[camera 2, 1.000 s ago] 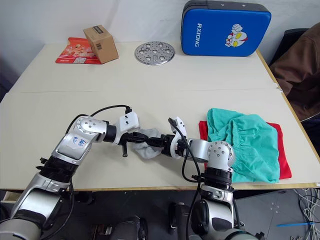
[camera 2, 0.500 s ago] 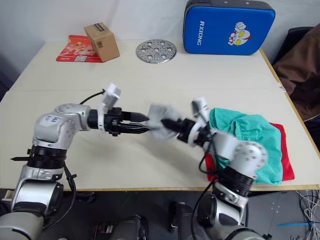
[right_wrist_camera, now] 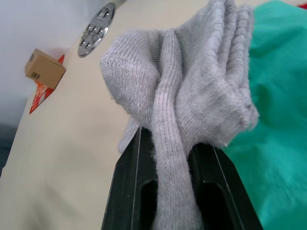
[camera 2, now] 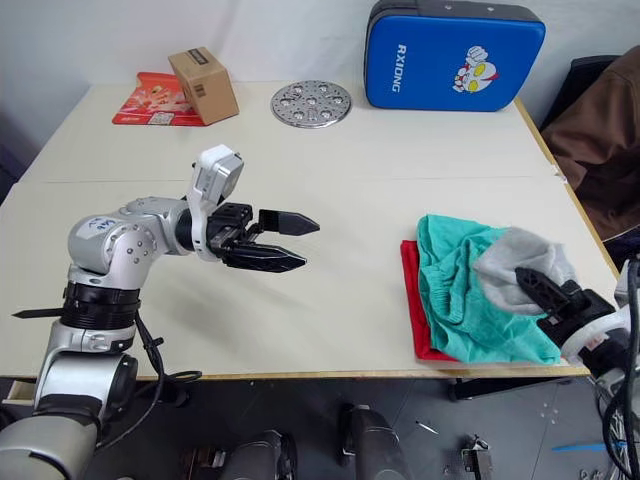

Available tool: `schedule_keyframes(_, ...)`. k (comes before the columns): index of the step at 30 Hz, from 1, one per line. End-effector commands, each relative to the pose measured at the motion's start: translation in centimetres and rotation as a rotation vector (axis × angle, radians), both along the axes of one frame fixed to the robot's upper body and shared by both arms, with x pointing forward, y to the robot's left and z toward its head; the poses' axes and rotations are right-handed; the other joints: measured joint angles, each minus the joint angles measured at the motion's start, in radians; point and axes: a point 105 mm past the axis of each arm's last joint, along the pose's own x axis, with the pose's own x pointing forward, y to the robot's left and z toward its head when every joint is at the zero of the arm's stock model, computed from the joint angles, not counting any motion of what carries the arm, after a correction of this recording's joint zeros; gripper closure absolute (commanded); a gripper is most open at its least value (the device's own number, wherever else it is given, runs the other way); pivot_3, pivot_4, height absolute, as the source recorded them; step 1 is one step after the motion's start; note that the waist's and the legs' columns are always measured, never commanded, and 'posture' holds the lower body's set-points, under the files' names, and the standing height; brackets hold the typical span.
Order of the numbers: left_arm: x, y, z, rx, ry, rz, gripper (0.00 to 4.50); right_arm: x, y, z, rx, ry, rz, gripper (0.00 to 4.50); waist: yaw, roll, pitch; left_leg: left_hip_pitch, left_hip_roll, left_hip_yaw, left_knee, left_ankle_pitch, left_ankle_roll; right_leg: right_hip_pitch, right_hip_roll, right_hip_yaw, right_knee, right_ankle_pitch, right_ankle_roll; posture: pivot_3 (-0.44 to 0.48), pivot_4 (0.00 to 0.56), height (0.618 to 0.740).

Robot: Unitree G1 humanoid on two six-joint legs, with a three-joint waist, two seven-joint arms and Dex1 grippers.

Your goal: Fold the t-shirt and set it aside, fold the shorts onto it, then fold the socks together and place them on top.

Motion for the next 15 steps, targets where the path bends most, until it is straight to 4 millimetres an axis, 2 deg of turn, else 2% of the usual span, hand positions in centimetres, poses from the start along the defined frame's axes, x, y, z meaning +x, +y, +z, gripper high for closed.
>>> schedule_keyframes(1, -0.3, -0.7, 1.2, -0.022, -0.066, -0.035, 0.00, 1.5, -1.0, -1.9, 0.004, 0.021, -0.066, 4.32, 0.004, 0.000, 0.000, 0.000, 0.000, 0.000, 0.000, 0.000, 0.000, 0.000, 0.000, 0.000, 0.000, 0.000, 0.000, 0.000, 0.150, 0.740)
schedule_keyframes(2, -0.3, -0.7, 1.2, -0.021, -0.070, -0.033, 0.00, 1.7, -1.4, -2.5, -0.010, 0.040, -0.085, 4.32, 0.007, 0.000, 0.000, -0.001, 0.000, 0.000, 0.000, 0.000, 0.000, 0.000, 0.001, 0.000, 0.000, 0.000, 0.000, 0.000, 0.150, 0.740)
schedule_keyframes(4, -0.3, -0.8, 1.2, -0.016, -0.081, -0.031, 0.00, 1.8, -2.7, -4.3, -0.041, 0.107, -0.149, 3.61, 0.009, 0.000, 0.000, -0.001, 0.000, 0.000, -0.001, 0.002, -0.005, -0.001, 0.001, 0.001, 0.001, 0.000, 0.000, 0.000, 0.150, 0.740)
schedule_keyframes(6, -0.3, -0.6, 1.4, -0.022, -0.076, -0.024, 0.00, 1.7, -3.2, -4.9, -0.067, 0.119, -0.164, 3.05, 0.014, 0.000, 0.000, -0.001, 0.000, 0.000, -0.001, 0.002, -0.006, -0.002, 0.001, 0.002, 0.003, 0.000, 0.000, 0.000, 0.150, 0.740)
schedule_keyframes(11, -0.2, 0.5, 1.5, -0.026, -0.053, 0.001, 0.00, -0.2, -3.4, -3.7, -0.224, 0.083, -0.096, 1.32, 0.031, 0.001, 0.000, -0.002, 0.000, 0.001, 0.000, 0.000, -0.005, -0.003, 0.001, 0.004, 0.003, 0.000, -0.001, 0.000, 0.150, 0.740)
schedule_keyframes(13, 0.0, 1.4, 1.5, -0.022, -0.044, 0.027, 0.00, -1.7, -3.8, -2.8, -0.380, 0.081, -0.030, 0.58, 0.034, 0.003, 0.000, -0.002, 0.000, 0.001, 0.001, -0.001, -0.003, -0.003, 0.001, 0.005, 0.003, -0.001, -0.001, 0.000, 0.150, 0.740)
schedule_keyframes(15, 0.1, 2.4, 1.4, -0.010, -0.036, 0.059, 0.00, -3.5, -4.8, -1.8, -0.514, 0.095, 0.027, 0.02, 0.035, 0.004, 0.000, -0.002, -0.001, 0.001, 0.002, -0.002, -0.002, -0.002, 0.001, 0.006, 0.003, -0.001, -0.001, 0.000, 0.150, 0.740)
